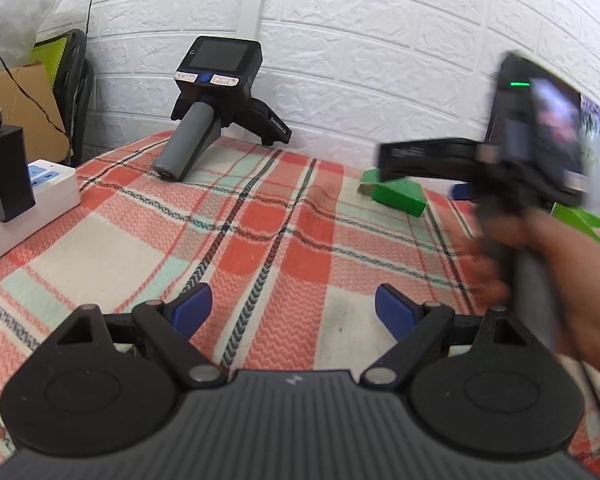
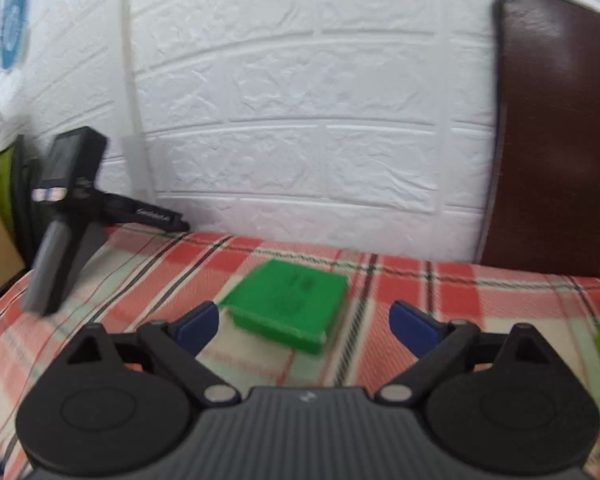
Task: Organize objects
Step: 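Reach the right gripper to the small green box and grasp it, then carry the green small box with the right gripper into the green box and release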
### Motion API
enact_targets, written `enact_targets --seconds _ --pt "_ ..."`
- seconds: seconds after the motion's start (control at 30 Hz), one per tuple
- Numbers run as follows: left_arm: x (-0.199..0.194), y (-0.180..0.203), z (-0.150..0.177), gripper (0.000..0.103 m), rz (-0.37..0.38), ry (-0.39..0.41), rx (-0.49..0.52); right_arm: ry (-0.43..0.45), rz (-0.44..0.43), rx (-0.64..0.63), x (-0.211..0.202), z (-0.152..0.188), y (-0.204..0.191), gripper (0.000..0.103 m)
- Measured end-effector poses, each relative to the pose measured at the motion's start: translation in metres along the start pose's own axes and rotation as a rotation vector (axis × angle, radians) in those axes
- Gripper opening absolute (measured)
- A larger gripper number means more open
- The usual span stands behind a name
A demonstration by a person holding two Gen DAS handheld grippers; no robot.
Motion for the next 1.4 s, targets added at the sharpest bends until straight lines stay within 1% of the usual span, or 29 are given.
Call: enact_targets --seconds 0.07,0.1,0.13,0.17,0.2,0.23,0.3,0.37,0.5,0.73,0.8,0.87,0.93,0.97,1.0,1.03,1.07,1.1,1.17,1.23,1.27,1.33,1.4 --pt "0.0 -0.003 -0.001 0.09 0.008 0.007 -0.021 -0.027 -0.006 0.05 0.023 -0.007 -0.002 0.097" --pt "0.001 -0.003 -0.001 0.09 0.01 0.009 -0.029 -0.056 -0.007 0.045 0.034 -0.007 -0.004 0.097" --pt "0.001 -0.004 -0.002 0.09 0.012 0.011 -0.034 -0.101 -0.002 0.022 0.044 -0.004 -0.007 0.092" --pt "0.001 -0.004 -0.002 0.09 0.014 0.015 -0.039 -0.112 0.015 -0.007 0.046 -0.001 -0.012 0.091" --pt "0.001 -0.004 -0.002 0.09 0.017 0.017 -0.042 -0.103 0.011 -0.023 0.044 0.0 -0.014 0.078" --pt "0.001 -0.004 -0.003 0.09 0.018 0.019 -0.045 -0.101 0.007 -0.032 0.041 0.002 -0.016 0.068" --pt "0.002 -0.004 -0.003 0.09 0.019 0.018 -0.048 -0.099 0.012 -0.029 0.033 0.007 -0.014 0.062" --pt "0.002 -0.004 -0.003 0.09 0.019 0.018 -0.048 -0.1 0.007 -0.027 0.02 0.016 -0.011 0.061" --pt "0.004 -0.004 -0.003 0.091 0.016 0.009 -0.048 -0.102 -0.023 -0.067 -0.025 0.043 -0.008 0.062" --pt "0.009 -0.002 -0.001 0.091 0.002 -0.039 -0.028 -0.119 -0.061 -0.157 -0.147 0.108 0.025 0.062" --pt "0.011 0.001 0.0 0.091 -0.004 -0.06 -0.006 -0.122 -0.054 -0.177 -0.181 0.129 0.037 0.062" --pt "0.012 0.007 0.002 0.091 -0.013 -0.095 0.036 -0.117 -0.034 -0.197 -0.214 0.149 0.048 0.063" --pt "0.009 0.017 0.003 0.091 -0.053 -0.121 0.092 -0.11 -0.005 -0.181 -0.239 0.161 0.056 0.064" --pt "0.004 0.022 0.003 0.091 -0.073 -0.13 0.097 -0.104 0.014 -0.172 -0.249 0.167 0.06 0.068" --pt "-0.004 0.028 0.004 0.09 -0.059 -0.143 0.073 -0.101 0.031 -0.158 -0.257 0.171 0.064 0.081" --pt "-0.014 0.036 0.004 0.09 -0.016 -0.153 0.036 -0.098 0.033 -0.141 -0.263 0.175 0.068 0.089" --pt "-0.026 0.046 0.004 0.09 0.035 -0.163 0.011 -0.094 0.03 -0.125 -0.269 0.178 0.072 0.09" --pt "-0.036 0.059 0.004 0.09 0.091 -0.181 0.007 -0.085 0.025 -0.112 -0.274 0.181 0.075 0.09" --pt "-0.055 0.088 0.004 0.09 0.177 -0.212 0.045 -0.062 0.017 -0.106 -0.281 0.182 0.079 0.09" --pt "-0.069 0.115 0.004 0.09 0.237 -0.242 0.095 -0.049 0.018 -0.119 -0.281 0.179 0.079 0.092" --pt "-0.072 0.125 0.006 0.091 0.27 -0.27 0.105 -0.044 0.02 -0.125 -0.28 0.177 0.079 0.093" --pt "-0.072 0.14 0.01 0.091 0.328 -0.342 0.078 -0.038 0.008 -0.121 -0.277 0.177 0.081 0.094" --pt "-0.064 0.149 0.016 0.091 0.359 -0.418 0.038 -0.032 -0.006 -0.119 -0.275 0.176 0.082 0.094"
Point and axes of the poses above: each gripper's, at about its wrist camera, not at the fingertips, and x roughly the way its jaws point, y to its right, z to its underside, the point moved 3 cm from there along x, roughly the way its jaws point, and after that the axes turned 2 degrees about -x, right-handed, at the moved point
